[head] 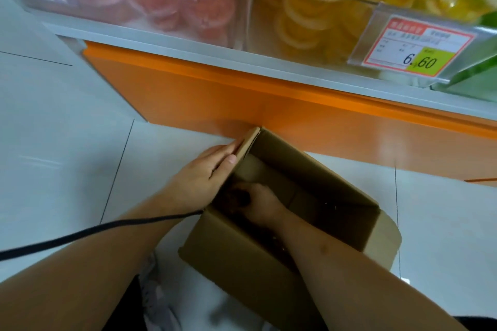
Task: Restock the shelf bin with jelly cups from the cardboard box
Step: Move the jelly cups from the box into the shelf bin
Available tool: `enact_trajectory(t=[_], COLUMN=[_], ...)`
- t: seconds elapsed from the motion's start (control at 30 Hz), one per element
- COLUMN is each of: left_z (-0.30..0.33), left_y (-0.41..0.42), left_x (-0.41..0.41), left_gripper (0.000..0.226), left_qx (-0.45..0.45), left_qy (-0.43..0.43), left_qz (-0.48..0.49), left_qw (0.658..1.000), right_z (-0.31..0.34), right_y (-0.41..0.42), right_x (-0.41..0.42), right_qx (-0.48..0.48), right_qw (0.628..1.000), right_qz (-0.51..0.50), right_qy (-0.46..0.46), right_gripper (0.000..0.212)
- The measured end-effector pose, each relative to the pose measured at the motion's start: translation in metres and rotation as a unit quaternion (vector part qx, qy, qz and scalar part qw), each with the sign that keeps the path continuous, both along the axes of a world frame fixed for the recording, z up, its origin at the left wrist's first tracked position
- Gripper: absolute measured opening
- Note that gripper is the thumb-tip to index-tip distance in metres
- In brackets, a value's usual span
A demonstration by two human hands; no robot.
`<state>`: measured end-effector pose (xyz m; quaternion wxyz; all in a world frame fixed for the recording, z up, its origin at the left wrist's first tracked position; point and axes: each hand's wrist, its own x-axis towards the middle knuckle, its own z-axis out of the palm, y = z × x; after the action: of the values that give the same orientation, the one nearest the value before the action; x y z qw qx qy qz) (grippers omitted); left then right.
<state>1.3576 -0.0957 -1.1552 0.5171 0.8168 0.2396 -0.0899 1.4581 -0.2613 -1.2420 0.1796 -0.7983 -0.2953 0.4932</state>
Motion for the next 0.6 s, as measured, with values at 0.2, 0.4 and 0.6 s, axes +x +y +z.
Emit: enact_trajectory(t=[0.2,0.4,0.6], left_z=[0.007,0.042,0.142], left_y=[0.000,0.004,0.006], left_x=[0.000,0.005,0.022], left_gripper=[0.050,0.054,0.024], left_qx=[-0.003,0.043,0.079], left_qy=[0.013,0.081,0.044], left_qz=[0.004,-0.023,0.011], left_qw=[1.000,0.996,0.996], right_z=[0.025,0.109,0.232], right_y=[-0.009,-0.012,-0.016], right_x=[0.008,0.034,0.049], right_qx=[0.025,0.032,0.131], right_qw=[0.991,0.991,0.985], right_qz=[-0.090,-0.091,-0.056], right_qy=[0.093,0.092,0.095], right_gripper=[0.035,0.036,0.047])
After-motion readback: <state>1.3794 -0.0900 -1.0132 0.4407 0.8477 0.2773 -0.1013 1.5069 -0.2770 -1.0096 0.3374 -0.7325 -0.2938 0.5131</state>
